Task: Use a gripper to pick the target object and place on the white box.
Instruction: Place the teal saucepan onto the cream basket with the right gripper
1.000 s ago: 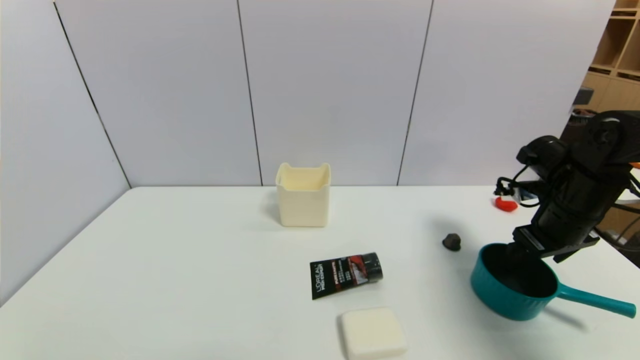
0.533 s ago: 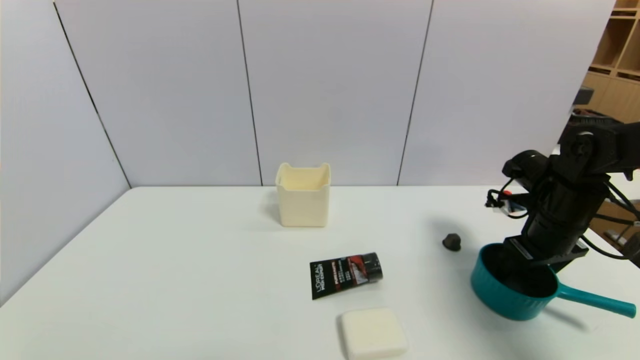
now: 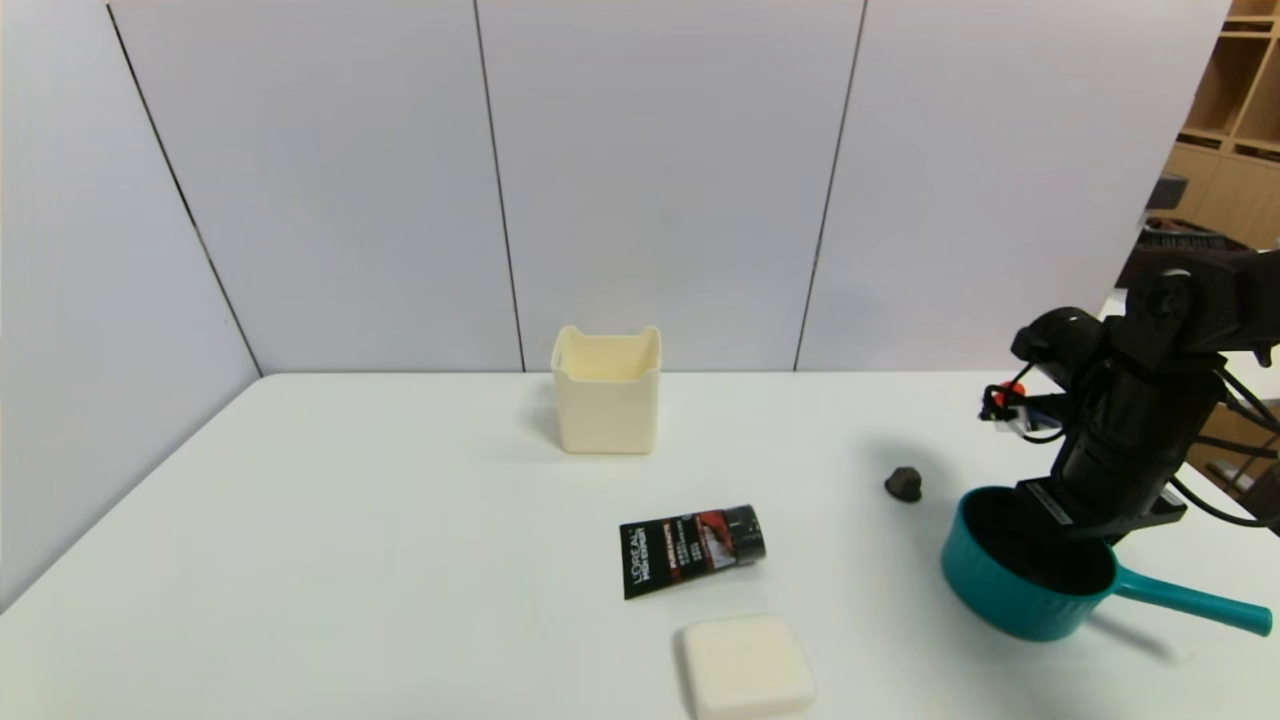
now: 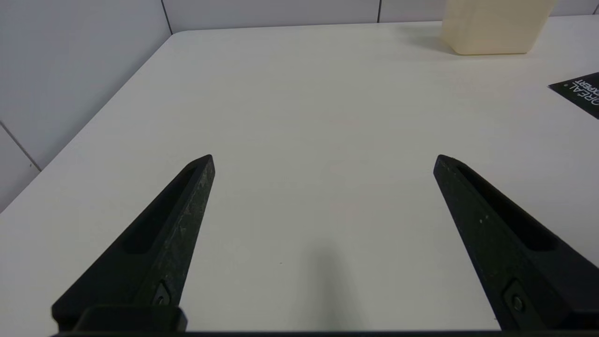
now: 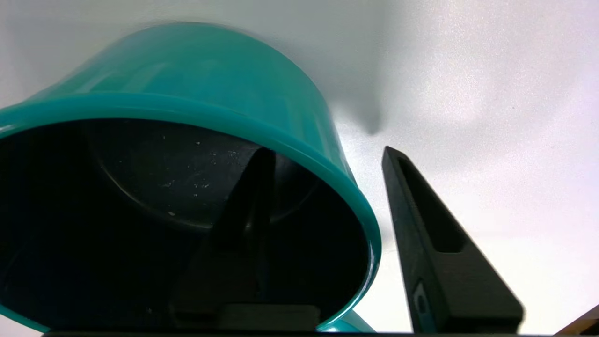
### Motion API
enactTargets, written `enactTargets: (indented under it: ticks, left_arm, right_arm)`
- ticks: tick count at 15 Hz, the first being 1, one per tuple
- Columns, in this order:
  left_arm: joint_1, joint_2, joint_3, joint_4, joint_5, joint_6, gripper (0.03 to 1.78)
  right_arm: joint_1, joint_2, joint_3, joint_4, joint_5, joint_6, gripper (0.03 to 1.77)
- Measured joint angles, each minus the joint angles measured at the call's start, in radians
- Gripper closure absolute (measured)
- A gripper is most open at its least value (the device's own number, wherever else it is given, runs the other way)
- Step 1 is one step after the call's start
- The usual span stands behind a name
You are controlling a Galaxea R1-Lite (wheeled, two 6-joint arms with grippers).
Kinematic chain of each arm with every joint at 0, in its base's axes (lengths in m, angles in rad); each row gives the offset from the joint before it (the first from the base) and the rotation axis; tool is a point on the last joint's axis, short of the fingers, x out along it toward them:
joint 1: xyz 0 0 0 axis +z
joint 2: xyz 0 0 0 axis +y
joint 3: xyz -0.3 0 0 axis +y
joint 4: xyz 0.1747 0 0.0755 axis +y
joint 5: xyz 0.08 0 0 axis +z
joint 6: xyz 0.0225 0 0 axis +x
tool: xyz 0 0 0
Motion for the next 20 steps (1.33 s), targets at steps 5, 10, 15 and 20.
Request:
enactTargets:
  ticks: [5, 10, 15, 20]
  left_arm:
    - [0.0, 0.0, 0.0, 0.0, 0.0, 0.0, 0.12]
    - [0.0, 0.0, 0.0, 0.0, 0.0, 0.0, 0.12]
    - [0.0, 0.0, 0.0, 0.0, 0.0, 0.0, 0.12]
    - [0.0, 0.0, 0.0, 0.0, 0.0, 0.0, 0.12]
  right_arm:
    - [0.0, -0.01, 0.0, -0.002, 0.004, 0.001, 1.67]
    - [0.032, -0.071, -0.004, -0.007, 0.007, -0.017, 1.67]
    - [0.058, -0.218, -0.14, -0.035, -0.001, -0.181, 1.67]
    - [0.125, -0.258, -0.462, -0.075, -0.12, -0.258, 1.67]
